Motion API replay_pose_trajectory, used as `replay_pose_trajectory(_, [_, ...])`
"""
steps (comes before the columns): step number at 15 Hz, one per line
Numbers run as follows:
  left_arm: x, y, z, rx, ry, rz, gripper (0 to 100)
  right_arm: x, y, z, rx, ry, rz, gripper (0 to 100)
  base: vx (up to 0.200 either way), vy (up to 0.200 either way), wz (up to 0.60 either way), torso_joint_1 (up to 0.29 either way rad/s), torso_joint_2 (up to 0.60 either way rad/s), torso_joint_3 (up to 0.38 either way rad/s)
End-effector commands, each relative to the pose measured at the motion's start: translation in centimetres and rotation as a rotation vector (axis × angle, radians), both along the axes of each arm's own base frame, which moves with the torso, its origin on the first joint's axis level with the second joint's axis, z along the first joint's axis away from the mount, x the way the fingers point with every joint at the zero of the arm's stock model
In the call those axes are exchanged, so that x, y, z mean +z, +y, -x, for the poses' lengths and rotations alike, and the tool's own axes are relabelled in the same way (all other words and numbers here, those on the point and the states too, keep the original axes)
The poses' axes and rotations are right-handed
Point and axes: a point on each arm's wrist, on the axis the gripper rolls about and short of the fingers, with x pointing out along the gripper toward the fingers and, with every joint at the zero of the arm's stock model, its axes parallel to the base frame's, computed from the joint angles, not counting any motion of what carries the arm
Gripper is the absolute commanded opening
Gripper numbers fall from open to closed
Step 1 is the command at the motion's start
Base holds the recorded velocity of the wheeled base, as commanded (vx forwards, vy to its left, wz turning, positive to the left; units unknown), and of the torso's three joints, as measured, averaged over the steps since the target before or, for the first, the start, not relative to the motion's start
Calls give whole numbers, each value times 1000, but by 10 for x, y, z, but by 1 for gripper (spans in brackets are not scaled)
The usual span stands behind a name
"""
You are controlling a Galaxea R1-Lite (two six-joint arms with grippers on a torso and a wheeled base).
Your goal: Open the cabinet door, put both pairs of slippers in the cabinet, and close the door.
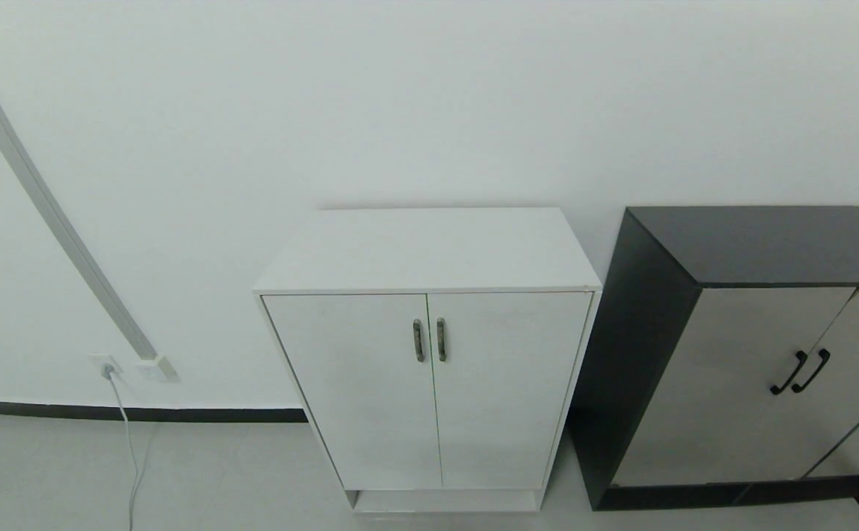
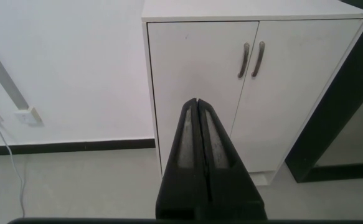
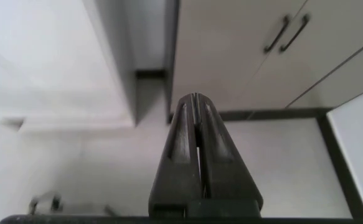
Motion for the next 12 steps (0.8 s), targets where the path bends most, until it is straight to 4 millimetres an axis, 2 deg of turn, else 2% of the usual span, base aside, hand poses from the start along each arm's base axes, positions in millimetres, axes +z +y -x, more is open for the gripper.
replay_pose_trajectory(1, [0,0,0,0,2,0,0,8,-1,27,45,-84,-20,0,0,0,0,0,0,0])
replay_pose_trajectory(3, [0,0,0,0,3,0,0,-5,-2,40,78,-33,-27,0,0,0,0,0,0,0])
replay_pose_trajectory(8, [0,0,0,0,2,0,0,-38,-2,56,163,66,-46,0,0,0,0,0,0,0])
replay_pose_trajectory(12, [0,0,0,0,2,0,0,-39,-1,58,222,70,-52,0,0,0,0,0,0,0])
